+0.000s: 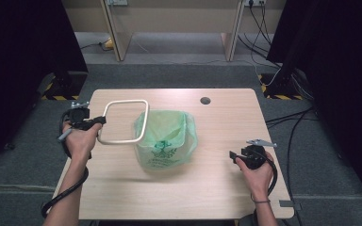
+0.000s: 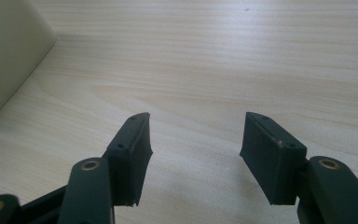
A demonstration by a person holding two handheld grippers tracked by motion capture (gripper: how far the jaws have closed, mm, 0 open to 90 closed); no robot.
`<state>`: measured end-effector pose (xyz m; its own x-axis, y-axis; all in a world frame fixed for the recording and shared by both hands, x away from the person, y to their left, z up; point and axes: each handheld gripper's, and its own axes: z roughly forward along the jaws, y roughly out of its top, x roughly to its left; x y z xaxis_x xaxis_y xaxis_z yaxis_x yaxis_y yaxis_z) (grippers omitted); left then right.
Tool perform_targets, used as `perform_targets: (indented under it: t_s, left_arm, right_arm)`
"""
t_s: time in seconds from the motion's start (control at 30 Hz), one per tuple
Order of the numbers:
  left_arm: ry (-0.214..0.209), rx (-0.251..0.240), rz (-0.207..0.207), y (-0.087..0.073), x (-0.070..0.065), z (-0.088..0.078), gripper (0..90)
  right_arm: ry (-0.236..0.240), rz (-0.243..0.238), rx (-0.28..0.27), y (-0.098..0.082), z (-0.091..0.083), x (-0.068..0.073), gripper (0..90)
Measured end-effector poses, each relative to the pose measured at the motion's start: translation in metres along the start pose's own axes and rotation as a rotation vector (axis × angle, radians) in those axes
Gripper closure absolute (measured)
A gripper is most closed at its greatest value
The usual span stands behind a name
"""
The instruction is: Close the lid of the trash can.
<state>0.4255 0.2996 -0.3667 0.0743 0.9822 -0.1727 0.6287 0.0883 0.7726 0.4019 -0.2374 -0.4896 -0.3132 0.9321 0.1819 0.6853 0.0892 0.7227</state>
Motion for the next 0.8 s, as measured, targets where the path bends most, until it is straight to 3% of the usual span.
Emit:
perform_targets:
  t_s: [0.8]
  left_arm:
    - [-0.004, 0.007, 0.012, 0.003, -0.011, 0.004, 81.3]
  right_arm:
    - [0.001, 0.001, 0.0, -0.001, 0.0, -0.001, 42.2]
